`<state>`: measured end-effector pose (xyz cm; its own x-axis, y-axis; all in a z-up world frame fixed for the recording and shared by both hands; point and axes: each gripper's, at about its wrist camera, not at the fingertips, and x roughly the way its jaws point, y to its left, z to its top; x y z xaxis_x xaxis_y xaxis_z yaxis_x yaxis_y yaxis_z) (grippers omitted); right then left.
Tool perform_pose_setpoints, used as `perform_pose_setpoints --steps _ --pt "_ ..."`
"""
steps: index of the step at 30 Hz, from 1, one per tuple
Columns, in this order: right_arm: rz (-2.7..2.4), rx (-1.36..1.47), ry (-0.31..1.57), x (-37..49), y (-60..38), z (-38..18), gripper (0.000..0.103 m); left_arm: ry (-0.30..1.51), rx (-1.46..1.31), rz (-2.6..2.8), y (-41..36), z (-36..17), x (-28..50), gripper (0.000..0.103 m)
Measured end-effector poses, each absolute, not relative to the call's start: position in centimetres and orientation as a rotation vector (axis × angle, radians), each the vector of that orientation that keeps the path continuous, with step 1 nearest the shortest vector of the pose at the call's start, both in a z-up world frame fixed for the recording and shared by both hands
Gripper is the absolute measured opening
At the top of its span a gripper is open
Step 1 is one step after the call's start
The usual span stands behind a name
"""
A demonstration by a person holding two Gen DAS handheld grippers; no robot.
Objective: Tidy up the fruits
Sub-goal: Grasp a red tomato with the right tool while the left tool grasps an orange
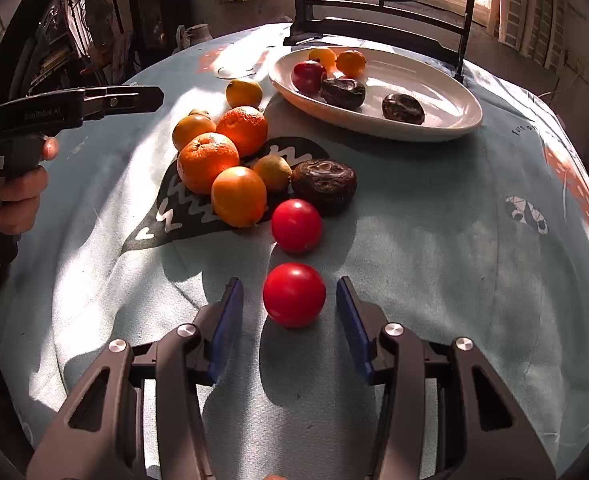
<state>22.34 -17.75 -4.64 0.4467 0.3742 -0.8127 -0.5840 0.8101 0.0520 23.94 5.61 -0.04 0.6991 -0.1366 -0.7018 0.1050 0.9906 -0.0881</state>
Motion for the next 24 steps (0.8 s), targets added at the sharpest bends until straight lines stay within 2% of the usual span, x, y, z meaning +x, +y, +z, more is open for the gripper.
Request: perform_pose_setpoints --steps 6,11,18,19,22,24 --pt "0.6 -0.267 0.932 22.3 -17.6 -4.8 0.042 0.784 -0.033 -0.13 5.5 -0.1 23.9 0.096" --pt "0.594 -0.28 0.92 22.2 -17.6 -4.8 0.031 0.79 -0.034 -0.124 5.7 -0.2 24.0 0.096" --pt "0.571 -0.198 0.913 22.8 -18.7 -4.3 0.03 0.801 -0.025 -0.127 6.9 -0.4 24.4 0.094" --pt "0.558 -0.187 0.917 23.0 -19.0 -4.3 0.03 0.809 -0.035 -0.132 7.3 -0.6 24.5 0.091" --pt "0.545 -0.163 0.937 23.4 -19.3 -4.5 0.03 0.859 -0.065 -0.188 7.9 -1.3 25.0 0.064" --pt "0.546 -0.166 0.937 23.4 -19.2 -4.5 0.03 0.888 -0.062 -0.223 7.6 -1.9 25.3 0.056"
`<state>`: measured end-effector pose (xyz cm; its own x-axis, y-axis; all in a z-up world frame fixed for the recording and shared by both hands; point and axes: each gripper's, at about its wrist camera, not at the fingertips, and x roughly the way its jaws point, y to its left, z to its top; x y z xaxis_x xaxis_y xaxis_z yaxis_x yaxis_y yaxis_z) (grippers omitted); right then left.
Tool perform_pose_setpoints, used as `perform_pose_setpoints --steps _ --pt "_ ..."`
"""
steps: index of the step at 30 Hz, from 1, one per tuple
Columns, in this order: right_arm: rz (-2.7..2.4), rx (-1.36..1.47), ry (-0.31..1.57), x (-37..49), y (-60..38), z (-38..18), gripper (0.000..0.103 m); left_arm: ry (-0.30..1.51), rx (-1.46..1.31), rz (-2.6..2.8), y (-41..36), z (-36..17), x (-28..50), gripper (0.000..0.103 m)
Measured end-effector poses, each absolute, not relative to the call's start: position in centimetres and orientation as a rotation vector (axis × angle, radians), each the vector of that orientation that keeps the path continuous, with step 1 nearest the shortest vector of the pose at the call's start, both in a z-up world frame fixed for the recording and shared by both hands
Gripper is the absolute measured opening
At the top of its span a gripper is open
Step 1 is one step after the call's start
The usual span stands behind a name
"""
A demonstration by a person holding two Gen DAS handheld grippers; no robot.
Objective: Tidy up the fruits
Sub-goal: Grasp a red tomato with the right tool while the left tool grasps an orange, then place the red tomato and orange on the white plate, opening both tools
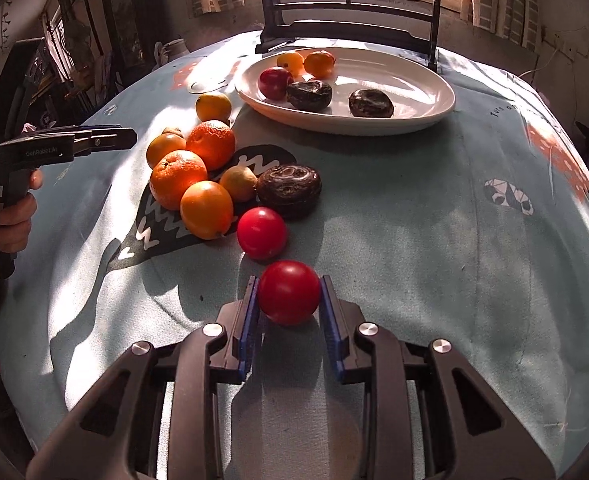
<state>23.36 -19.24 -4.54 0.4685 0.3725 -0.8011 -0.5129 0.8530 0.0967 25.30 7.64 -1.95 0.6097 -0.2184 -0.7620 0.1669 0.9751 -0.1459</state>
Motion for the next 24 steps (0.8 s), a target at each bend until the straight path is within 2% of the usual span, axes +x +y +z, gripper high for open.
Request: perform_pose_setpoints --steps 6,18,21,22,24 --pt "0.554 -0.163 0.939 23.3 -19.2 -4.5 0.03 0.894 0.026 -0.292 5.3 -2.8 25.1 0.048" --pt "0.552 -0.16 0.941 23.3 -19.2 -4.6 0.03 0.912 0.139 -0.321 2.9 -4.2 26.9 0.048" --pt "0.551 -0.16 0.941 23.3 -19.2 -4.6 0.03 0.911 0.141 -0.321 2.8 -4.2 27.2 0.044" --pt "0.552 -0.16 0.941 23.3 -19.2 -4.6 0.03 0.919 0.134 -0.326 2.8 -4.3 27.3 0.038" --pt "0.55 -0.161 0.94 23.3 -19.2 -4.5 0.03 0.918 0.134 -0.325 2.8 -4.4 27.3 0.039"
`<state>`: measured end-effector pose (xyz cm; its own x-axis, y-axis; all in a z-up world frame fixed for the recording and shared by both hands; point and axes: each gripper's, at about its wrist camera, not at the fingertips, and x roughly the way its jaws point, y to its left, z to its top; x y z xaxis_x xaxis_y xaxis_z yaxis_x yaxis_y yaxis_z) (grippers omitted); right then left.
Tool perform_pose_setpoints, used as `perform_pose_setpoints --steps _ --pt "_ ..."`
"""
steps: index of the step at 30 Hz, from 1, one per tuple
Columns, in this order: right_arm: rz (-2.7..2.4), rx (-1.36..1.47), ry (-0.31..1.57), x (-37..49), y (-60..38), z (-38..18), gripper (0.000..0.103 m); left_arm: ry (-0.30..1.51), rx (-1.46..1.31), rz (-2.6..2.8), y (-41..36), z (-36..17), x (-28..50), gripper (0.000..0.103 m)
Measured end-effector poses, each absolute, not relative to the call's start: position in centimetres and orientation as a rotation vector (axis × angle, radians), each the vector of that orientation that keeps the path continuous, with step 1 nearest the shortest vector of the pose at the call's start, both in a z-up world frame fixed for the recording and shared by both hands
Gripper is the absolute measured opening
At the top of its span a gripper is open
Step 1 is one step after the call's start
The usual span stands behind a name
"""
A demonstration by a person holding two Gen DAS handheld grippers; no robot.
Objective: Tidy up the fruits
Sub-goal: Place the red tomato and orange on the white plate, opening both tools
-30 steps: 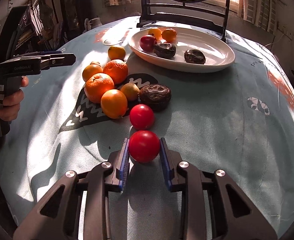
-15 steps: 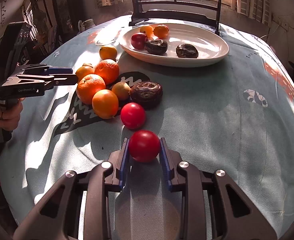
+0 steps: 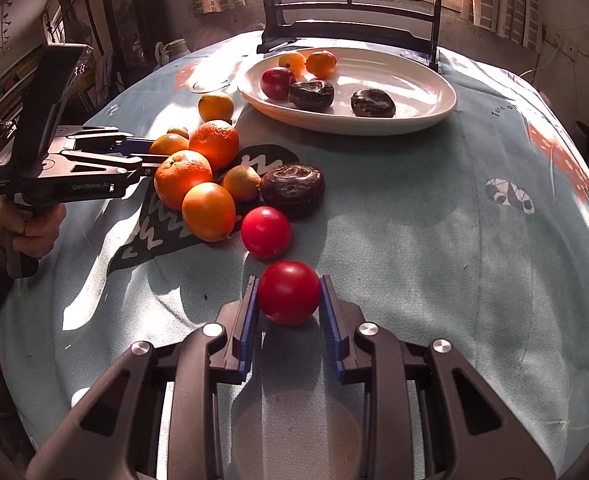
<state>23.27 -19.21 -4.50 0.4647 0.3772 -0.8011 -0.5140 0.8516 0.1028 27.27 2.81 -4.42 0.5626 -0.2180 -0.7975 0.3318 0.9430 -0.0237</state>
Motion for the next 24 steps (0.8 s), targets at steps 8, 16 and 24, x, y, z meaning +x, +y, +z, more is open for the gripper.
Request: perform_pose_setpoints --steps 8,16,24 --pt "0.596 -0.134 0.918 23.1 -19.2 -3.8 0.03 0.886 0.101 -0.314 3.2 -3.0 26.1 0.038" --pt "0.535 0.009 0.743 27.3 -19.1 -0.1 0.03 0.784 0.04 -0.328 0.7 1.3 29.9 0.038" --pt "0.404 0.108 0.685 35.9 -19.9 -0.4 0.03 0.808 0.032 -0.286 -2.6 1.2 38.1 0.038"
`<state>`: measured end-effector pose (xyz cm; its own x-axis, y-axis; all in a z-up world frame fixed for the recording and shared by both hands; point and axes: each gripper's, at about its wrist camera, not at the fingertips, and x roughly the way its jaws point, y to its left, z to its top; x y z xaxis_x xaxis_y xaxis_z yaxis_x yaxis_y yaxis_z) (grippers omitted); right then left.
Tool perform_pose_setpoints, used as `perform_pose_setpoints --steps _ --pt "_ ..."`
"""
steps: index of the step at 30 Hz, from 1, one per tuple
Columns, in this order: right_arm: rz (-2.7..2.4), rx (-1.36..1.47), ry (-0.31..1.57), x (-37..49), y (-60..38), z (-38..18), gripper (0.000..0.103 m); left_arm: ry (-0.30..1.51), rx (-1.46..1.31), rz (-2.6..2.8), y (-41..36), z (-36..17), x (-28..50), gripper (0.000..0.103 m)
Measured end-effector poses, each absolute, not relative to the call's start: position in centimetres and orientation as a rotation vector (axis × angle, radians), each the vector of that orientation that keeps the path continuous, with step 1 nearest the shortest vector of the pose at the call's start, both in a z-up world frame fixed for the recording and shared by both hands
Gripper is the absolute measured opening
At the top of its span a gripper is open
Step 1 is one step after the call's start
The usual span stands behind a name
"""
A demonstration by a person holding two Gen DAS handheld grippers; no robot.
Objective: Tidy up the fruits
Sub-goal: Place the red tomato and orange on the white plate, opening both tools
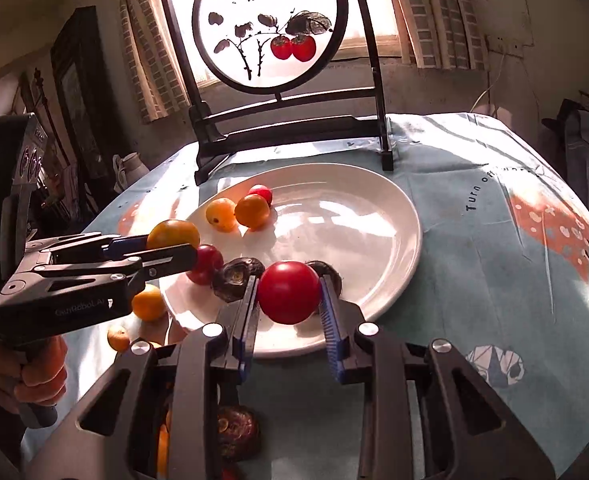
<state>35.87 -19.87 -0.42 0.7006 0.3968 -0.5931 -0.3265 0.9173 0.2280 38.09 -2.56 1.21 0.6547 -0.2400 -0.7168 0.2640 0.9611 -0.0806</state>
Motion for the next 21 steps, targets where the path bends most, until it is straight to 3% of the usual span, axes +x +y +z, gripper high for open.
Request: perform_pose_setpoints --steps 6,8,10,16,21 --pt "0.409 0.092 0.708 38.8 -19.5 -1.7 0.032 0.864 0.056 -0.279 -4.1 0.1 41.7 0.039" --pt "0.424 0.089 0.725 38.7 -19.4 -1.8 0.037 0.851 0.062 -0.268 -4.0 0.4 41.4 0.053" --pt "0.435 0.097 0.722 38.2 -19.5 -1.3 0.037 0.805 0.059 -0.251 -3.5 1.4 40.2 0.076" --pt "0.482 0.113 0.7 35.4 -19.3 0.3 0.04 0.743 0.039 -0.197 -0.7 3.9 34.9 0.086" --pt "0.508 0.087 0.738 32.3 -18.7 -0.4 0.04 0.742 -0.015 -0.166 1.7 3.0 29.5 0.092"
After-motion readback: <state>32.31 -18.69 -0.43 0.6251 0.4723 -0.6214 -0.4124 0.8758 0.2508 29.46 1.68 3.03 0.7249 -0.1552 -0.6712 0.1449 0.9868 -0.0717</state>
